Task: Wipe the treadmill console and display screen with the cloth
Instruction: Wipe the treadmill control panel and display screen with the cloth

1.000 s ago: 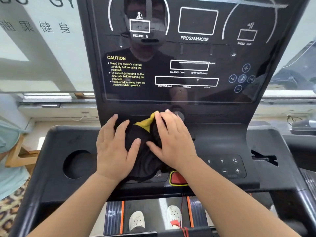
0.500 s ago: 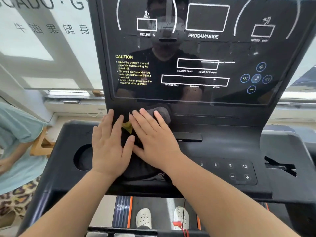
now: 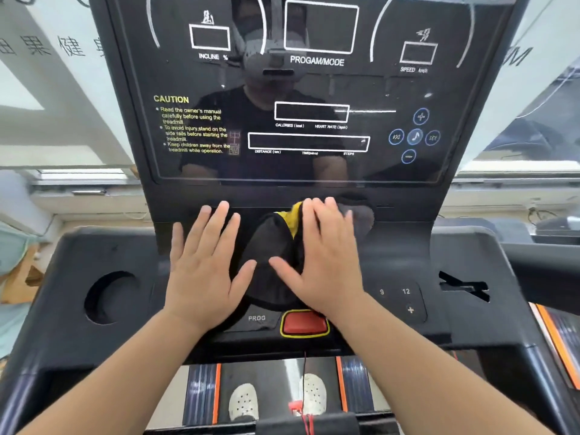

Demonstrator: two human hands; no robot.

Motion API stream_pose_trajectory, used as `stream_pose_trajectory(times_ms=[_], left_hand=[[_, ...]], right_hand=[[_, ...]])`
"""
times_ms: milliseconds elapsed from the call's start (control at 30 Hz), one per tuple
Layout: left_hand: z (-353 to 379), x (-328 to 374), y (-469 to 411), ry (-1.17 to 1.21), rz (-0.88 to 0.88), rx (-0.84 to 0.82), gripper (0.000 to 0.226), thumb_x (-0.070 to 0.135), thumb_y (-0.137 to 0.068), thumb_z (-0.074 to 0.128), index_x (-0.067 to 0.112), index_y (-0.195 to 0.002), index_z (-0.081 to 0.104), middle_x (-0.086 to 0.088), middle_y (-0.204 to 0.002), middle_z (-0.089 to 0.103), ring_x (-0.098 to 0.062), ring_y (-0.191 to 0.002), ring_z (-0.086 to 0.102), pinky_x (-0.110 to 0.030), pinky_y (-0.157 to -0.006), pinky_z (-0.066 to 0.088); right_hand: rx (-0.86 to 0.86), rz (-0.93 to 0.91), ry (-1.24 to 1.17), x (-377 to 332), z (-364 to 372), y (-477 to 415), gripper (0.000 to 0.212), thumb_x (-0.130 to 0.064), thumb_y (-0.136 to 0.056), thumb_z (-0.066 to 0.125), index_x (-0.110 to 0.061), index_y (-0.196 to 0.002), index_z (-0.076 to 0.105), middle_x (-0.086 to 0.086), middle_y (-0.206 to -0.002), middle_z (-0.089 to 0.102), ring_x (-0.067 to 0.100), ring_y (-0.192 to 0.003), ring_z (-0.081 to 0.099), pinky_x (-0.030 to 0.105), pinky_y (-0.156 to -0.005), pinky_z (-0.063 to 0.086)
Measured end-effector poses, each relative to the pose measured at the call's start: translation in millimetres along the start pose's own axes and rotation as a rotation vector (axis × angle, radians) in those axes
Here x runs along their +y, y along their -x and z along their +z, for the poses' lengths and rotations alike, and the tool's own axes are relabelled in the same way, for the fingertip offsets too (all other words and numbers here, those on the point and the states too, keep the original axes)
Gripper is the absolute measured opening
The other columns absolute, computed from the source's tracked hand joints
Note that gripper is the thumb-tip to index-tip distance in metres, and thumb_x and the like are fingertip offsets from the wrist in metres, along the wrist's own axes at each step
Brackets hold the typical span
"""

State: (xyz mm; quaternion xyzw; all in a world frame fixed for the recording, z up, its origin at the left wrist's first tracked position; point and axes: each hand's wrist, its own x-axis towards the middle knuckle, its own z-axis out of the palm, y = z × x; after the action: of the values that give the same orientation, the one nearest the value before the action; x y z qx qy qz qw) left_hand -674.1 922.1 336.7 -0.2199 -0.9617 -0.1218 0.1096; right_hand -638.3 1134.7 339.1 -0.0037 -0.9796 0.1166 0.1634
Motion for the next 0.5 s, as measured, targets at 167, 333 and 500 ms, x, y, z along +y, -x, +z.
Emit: stream_pose_trajectory(times_ms=[167,333,500], left_hand=[[-3,5,2,0.029,-0.072,0.005,0.066,0.045,-0.095,0.036,0.013,-0.153,0.039,-0.007,-0.166,0.026,-0.03,-0.155,0.018,-0.061,-0.122,0.012],[-3,23,-5,0.02,-0.023,0.02,0.071,0.048,-0.092,0.04,0.011,-0.153,0.039,-0.009,-0.166,0.025,-0.032,-0.154,0.019,-0.06,-0.121,0.011],[6,53,-16,0.019,0.059,0.003,0.073,0.05,-0.092,0.042,0.012,-0.154,0.038,-0.008,-0.168,0.022,-0.029,-0.155,0.016,-0.059,-0.122,0.01]], right_hand=[[-0.016,-0.129,0.049,-21,13,-5,0.087,-0.066,-0.097,0.046,-0.011,-0.162,0.026,0.007,-0.168,0.027,0.027,-0.158,0.015,0.059,-0.126,0.009],[0.053,-0.065,0.102,33,1,7,0.083,-0.062,-0.096,0.049,-0.012,-0.16,0.033,0.004,-0.163,0.037,0.026,-0.155,0.025,0.061,-0.125,0.013],[0.048,0.192,0.172,96,-12,26,0.09,-0.065,-0.097,0.034,-0.005,-0.162,0.017,0.011,-0.17,0.018,0.031,-0.158,0.012,0.059,-0.126,0.008]])
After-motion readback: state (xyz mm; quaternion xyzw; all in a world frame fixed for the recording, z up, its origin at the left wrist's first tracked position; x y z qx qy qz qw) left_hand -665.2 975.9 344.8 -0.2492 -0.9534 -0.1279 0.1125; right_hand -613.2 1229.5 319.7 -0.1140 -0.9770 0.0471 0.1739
